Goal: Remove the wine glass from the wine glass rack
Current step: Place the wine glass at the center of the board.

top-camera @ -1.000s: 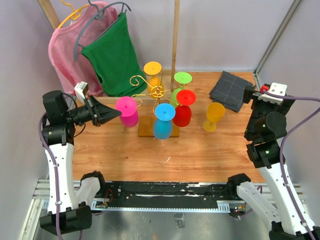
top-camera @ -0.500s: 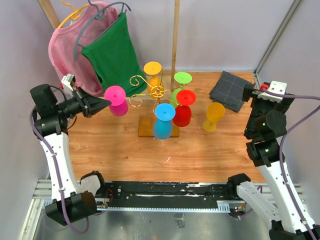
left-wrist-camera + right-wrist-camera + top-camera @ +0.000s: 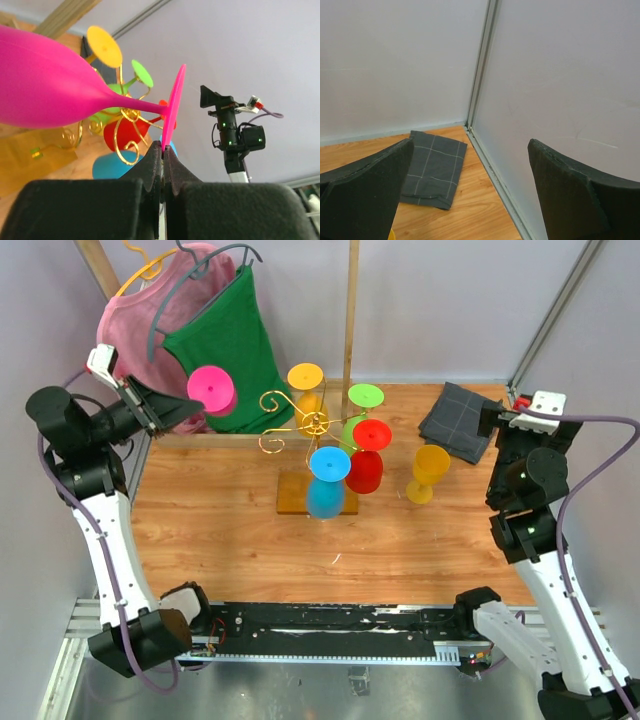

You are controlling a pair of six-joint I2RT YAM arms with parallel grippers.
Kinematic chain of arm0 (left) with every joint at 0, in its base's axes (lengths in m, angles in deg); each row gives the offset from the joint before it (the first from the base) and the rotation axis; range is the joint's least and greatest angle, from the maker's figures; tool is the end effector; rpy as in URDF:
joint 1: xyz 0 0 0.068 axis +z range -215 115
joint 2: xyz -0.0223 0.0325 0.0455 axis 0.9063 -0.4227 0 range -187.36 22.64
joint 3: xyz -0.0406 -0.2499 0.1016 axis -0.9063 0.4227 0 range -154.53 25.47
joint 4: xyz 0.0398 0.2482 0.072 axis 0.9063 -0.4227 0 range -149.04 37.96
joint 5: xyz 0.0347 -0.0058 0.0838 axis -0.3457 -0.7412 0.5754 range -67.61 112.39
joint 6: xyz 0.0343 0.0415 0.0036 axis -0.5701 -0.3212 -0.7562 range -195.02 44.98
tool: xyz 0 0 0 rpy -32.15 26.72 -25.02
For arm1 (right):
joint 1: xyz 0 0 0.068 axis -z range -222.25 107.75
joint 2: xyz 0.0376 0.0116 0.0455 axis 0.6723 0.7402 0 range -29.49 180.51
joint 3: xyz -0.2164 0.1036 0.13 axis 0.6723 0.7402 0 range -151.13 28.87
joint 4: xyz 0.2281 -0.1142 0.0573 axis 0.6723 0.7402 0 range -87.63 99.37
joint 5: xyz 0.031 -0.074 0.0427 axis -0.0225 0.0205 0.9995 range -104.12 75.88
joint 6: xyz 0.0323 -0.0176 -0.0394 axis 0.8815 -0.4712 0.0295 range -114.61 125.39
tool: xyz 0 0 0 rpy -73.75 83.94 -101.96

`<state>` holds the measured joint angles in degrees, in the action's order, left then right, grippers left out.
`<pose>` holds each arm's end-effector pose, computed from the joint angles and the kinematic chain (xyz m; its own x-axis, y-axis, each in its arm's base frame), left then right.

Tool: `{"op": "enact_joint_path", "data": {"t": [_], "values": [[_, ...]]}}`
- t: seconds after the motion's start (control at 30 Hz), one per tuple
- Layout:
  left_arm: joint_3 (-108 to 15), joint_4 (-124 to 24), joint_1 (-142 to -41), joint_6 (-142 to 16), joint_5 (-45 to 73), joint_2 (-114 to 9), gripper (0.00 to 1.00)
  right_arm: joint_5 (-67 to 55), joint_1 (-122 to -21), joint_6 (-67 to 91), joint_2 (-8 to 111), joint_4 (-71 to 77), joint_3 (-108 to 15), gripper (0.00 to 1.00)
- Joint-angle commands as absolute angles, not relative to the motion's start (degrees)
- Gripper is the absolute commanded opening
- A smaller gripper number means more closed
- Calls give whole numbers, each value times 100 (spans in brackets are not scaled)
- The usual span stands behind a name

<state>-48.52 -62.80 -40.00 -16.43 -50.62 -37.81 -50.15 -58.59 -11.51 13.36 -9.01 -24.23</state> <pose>0.1941 0.0530 0.4629 -0.6105 -0.5599 -0.5602 0.4244 0.3659 -0.8282 0.1521 0.0227 0.4336 0.2520 -0.1712 -0.9525 0.3872 0.9199 -0.0629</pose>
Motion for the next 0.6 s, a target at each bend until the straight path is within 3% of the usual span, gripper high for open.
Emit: {"op": "enact_joint_path", "data": {"t": [0.0, 0.27, 0.57], "values": [[-5356, -4268, -4100, -821, -5023, -4114, 0, -4567, -5784, -776, 1594, -593, -2983, 100], [-6451, -3720, -5121, -1039, -4529, -4777, 0, -3533, -5784, -360, 2163, 16, -3896, 99], [-6983, -3698, -6138, -2460, -4352, -4843, 0, -2028, -5785, 517, 3037, 1537, -5655, 99]]}}
